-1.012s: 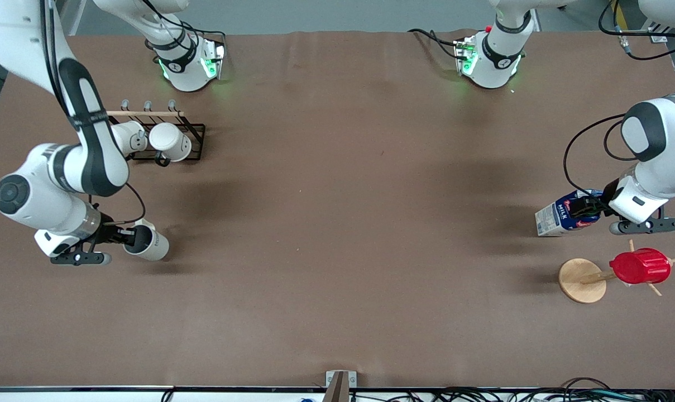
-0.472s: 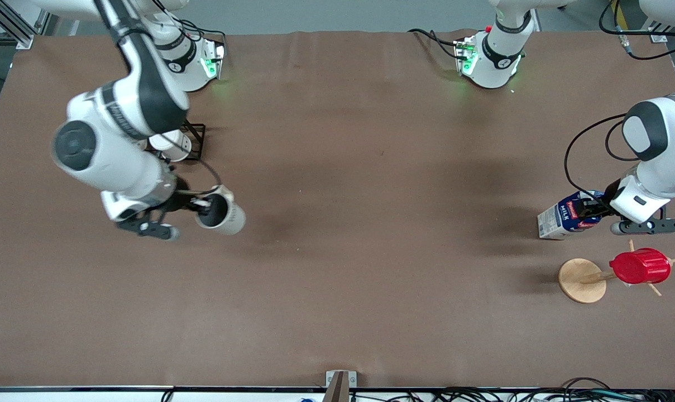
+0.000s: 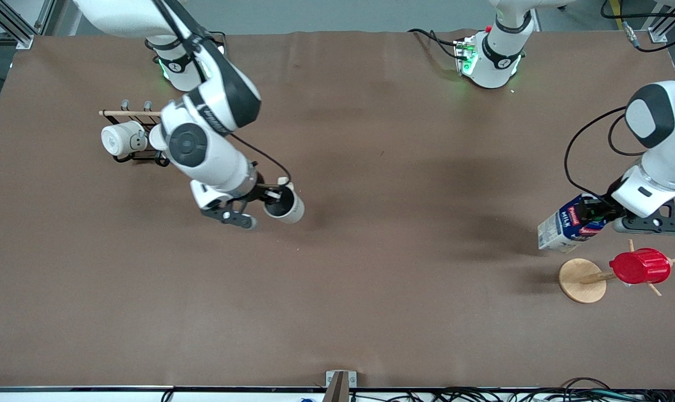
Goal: Place cup and milk on table
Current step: 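Carry the mug and milk toward the table middle with both grippers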
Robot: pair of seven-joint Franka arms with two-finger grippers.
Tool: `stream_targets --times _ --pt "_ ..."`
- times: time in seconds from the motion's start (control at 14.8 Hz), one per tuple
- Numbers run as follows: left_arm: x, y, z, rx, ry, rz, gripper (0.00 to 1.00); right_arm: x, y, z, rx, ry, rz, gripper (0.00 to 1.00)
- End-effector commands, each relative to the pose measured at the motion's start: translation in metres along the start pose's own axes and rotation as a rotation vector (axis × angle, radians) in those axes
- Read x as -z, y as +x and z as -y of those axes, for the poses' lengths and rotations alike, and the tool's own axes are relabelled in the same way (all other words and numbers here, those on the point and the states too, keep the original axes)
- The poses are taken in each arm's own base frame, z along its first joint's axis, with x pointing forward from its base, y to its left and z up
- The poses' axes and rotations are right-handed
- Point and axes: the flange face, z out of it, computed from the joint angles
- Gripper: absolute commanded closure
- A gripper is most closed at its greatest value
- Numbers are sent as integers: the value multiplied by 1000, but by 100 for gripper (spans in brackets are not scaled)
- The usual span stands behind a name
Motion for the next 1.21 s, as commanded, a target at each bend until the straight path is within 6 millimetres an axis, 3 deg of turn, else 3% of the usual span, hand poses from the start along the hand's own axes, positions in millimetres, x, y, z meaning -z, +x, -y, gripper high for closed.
stream_targets --times 0.0,0.13,0.27,0.4,0.74,0.94,1.15 --pt "18 15 -40 14 -9 19 92 -53 -41 46 -7 -4 -37 98" --pt "19 26 -75 21 -29 14 92 -89 -59 63 -12 -10 -72 98" --pt "14 31 -112 -19 -52 17 92 -110 -72 78 -28 -17 -84 98" --pt "8 35 -144 -66 -77 24 92 -115 -85 95 -25 -8 -86 98" --pt "-6 28 -228 17 -102 59 91 -114 -79 101 -3 23 -133 98" --pt "-18 17 -285 39 -82 75 91 -126 -71 104 -3 19 -144 95" --pt "-29 15 -319 48 -119 113 91 -133 -71 103 -2 12 -140 93"
